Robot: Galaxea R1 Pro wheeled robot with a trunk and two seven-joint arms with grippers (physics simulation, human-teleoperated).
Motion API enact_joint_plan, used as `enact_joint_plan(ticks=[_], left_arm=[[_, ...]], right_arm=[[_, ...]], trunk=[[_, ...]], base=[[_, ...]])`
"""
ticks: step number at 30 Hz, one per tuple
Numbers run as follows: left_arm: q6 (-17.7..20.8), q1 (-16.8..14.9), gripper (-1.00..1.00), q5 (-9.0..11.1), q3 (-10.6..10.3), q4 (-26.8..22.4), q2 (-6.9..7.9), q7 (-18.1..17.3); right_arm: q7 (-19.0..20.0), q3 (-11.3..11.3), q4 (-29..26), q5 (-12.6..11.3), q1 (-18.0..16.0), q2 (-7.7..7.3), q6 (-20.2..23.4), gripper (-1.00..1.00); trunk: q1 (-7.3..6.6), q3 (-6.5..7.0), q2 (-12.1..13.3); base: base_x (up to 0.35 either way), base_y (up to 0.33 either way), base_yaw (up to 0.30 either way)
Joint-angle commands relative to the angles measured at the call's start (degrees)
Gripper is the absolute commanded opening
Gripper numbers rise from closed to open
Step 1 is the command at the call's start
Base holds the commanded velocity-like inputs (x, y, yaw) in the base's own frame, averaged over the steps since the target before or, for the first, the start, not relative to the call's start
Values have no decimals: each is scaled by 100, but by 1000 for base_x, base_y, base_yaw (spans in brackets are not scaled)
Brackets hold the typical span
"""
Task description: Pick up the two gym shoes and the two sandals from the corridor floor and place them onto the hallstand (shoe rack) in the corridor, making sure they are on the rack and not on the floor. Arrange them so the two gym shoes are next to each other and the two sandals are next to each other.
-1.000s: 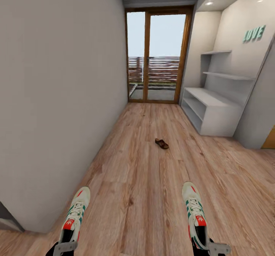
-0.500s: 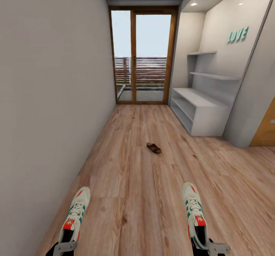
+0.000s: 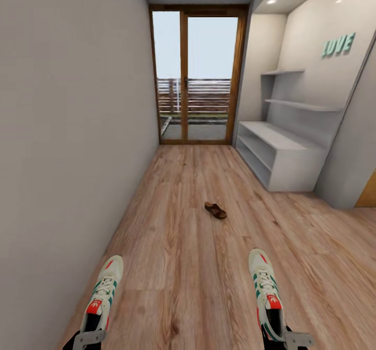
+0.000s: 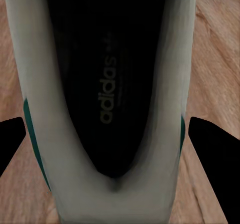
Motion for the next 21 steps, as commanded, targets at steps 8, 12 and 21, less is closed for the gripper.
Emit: enact_joint_plan(ticks=[8, 12, 21], left_arm=[[-17, -3, -100, 49, -17, 3, -1, 2], [-17, -3, -100, 49, -18, 3, -2, 2], [-17, -3, -100, 49, -18, 3, -4, 2]], right_arm=[[-20, 0, 2, 7, -3, 1, -14, -100], [-24, 0, 2, 7, -3, 1, -13, -100], [-28, 0, 2, 7, -3, 1, -13, -100]], trunk=[[2, -5, -2], [2, -5, -2], [2, -5, -2]], base=[[337, 35, 0], [337, 2, 0], [337, 0, 0]])
